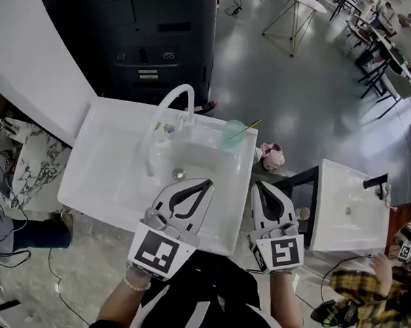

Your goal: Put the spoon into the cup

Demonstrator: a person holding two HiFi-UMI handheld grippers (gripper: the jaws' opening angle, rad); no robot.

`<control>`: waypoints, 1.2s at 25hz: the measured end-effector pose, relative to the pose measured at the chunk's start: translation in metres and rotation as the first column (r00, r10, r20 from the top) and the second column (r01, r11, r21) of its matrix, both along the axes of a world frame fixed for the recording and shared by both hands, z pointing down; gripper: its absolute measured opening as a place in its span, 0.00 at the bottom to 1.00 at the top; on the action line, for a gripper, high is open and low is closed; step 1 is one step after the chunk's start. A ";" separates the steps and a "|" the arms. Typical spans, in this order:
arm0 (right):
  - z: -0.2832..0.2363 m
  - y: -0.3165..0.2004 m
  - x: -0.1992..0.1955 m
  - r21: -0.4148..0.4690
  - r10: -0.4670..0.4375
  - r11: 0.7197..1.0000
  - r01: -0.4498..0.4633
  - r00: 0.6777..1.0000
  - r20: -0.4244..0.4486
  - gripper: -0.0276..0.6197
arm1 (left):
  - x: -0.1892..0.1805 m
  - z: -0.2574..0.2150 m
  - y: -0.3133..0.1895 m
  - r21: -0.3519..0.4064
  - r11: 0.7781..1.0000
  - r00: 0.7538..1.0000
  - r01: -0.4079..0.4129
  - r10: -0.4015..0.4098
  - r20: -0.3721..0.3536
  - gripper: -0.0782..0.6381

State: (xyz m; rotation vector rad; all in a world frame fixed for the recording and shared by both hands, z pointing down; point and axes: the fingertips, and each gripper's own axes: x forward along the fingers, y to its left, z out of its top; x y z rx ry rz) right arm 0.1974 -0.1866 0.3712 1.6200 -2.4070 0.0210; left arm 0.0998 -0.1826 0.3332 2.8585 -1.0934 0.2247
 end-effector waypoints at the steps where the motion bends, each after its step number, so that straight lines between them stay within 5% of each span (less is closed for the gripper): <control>1: 0.000 -0.001 0.001 -0.003 0.002 1.000 -0.002 1.000 0.003 0.05 | -0.001 0.000 -0.001 0.000 1.000 1.000 0.003 -0.003 0.002 0.11; 30: 0.002 -0.008 0.008 -0.020 0.041 0.999 -0.040 0.999 0.028 0.05 | -0.009 0.007 -0.008 -0.010 1.000 1.000 0.021 -0.021 -0.001 0.11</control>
